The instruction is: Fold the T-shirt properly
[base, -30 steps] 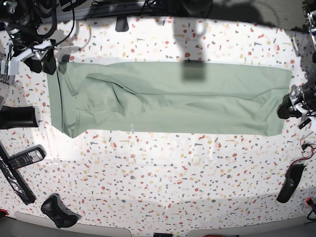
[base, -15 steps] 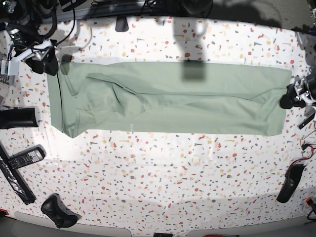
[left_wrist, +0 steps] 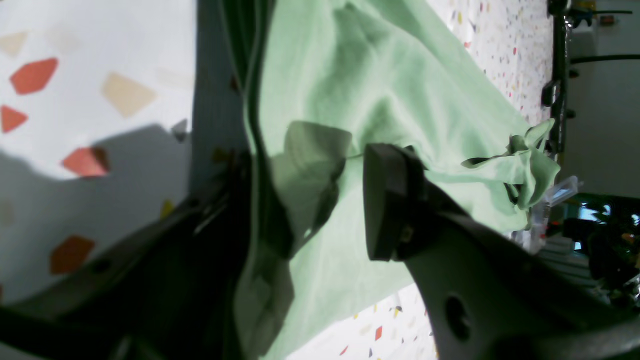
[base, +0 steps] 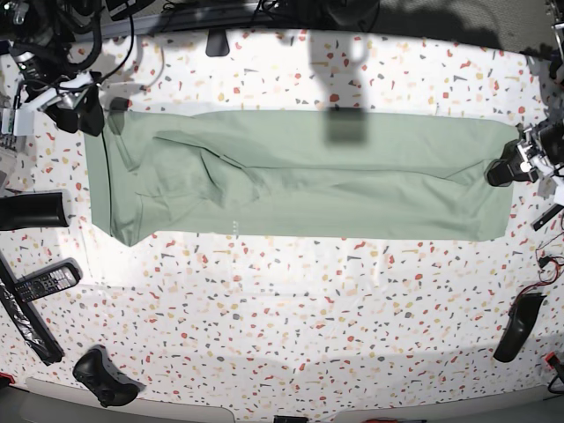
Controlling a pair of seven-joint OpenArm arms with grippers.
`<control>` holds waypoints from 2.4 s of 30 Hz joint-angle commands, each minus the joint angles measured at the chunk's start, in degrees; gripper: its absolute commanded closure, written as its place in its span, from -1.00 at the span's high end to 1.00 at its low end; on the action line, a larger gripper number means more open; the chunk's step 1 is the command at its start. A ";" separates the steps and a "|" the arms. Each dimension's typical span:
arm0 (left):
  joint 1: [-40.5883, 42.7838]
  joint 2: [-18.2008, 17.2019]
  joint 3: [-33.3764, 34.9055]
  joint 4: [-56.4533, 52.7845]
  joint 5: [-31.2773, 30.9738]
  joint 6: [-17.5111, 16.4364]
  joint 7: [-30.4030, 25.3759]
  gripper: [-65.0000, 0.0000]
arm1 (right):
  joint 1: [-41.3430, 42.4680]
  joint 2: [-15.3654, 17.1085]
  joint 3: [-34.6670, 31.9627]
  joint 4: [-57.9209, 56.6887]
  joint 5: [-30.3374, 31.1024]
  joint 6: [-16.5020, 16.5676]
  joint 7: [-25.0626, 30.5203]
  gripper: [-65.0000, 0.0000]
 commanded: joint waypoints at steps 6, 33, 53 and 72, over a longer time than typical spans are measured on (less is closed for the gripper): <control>-0.57 -1.14 0.02 0.37 0.39 0.12 0.17 -0.17 | 0.00 0.63 0.35 1.20 1.46 0.34 1.07 -0.12; -5.35 -1.42 -0.07 10.03 13.53 2.84 -1.99 -1.00 | 0.02 0.61 0.35 1.20 1.73 0.34 0.87 -0.12; -5.01 13.79 0.04 36.33 7.67 5.57 15.23 -1.00 | 0.33 0.61 0.35 1.20 1.88 0.34 0.66 -0.12; 4.57 23.91 0.04 36.30 9.40 4.92 4.92 -1.00 | 0.63 0.61 0.28 1.20 1.88 0.34 0.66 -0.12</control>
